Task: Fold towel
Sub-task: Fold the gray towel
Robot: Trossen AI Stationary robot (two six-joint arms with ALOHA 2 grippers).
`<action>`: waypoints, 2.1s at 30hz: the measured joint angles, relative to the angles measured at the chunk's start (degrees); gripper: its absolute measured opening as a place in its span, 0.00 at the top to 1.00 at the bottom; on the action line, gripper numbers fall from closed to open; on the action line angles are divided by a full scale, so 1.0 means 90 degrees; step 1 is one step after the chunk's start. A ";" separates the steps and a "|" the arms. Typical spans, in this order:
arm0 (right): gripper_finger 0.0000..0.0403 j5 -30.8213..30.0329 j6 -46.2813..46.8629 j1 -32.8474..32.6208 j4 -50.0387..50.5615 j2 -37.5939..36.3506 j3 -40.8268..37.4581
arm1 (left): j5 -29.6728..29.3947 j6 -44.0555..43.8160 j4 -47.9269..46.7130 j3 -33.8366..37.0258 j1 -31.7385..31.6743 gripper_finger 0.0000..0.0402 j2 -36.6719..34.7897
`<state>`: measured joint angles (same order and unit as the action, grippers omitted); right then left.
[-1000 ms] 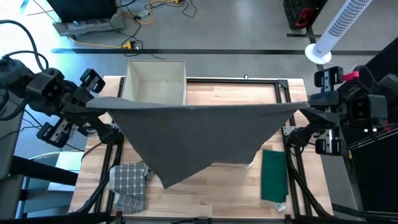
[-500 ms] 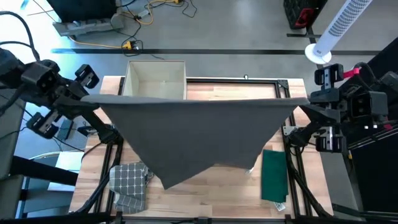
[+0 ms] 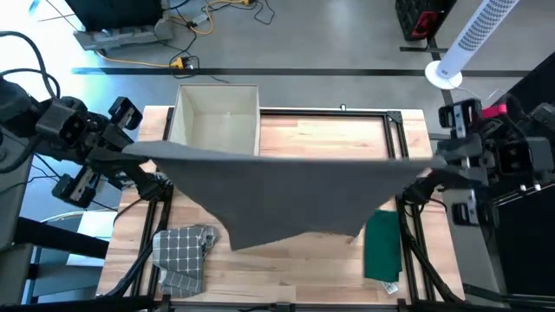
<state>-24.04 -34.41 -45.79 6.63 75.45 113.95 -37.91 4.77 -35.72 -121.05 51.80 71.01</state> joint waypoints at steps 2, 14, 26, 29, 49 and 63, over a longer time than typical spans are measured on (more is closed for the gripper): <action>0.98 0.0050 -0.0049 -0.0132 -0.0117 0.0100 0.0000 | 0.0001 0.0105 0.0135 0.0000 0.0074 1.00 0.0095; 0.98 0.0036 -0.0682 -0.1118 -0.0905 0.0580 0.0000 | -0.0453 0.1548 0.1803 0.0005 0.0935 1.00 0.0678; 0.98 -0.0859 -0.1909 -0.1835 -0.0944 0.1249 0.0866 | -0.1163 0.2471 0.2669 -0.0470 0.1384 1.00 0.1279; 0.98 -0.1618 -0.2347 -0.1954 -0.0886 0.1338 0.1055 | -0.1483 0.2678 0.2643 -0.0667 0.1392 1.00 0.1357; 0.98 -0.7205 0.1593 -0.0833 0.3952 0.0976 0.0949 | -0.2174 -0.2382 -0.3950 -0.0697 -0.0252 1.00 0.1217; 0.98 -0.5451 0.7415 0.0773 0.9082 0.0650 0.0463 | -0.1577 -0.3938 -0.6003 -0.0335 -0.0680 1.00 0.0909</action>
<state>-73.10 32.33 -38.83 88.36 81.30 118.12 -52.11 -30.68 -89.75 -124.07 45.69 79.18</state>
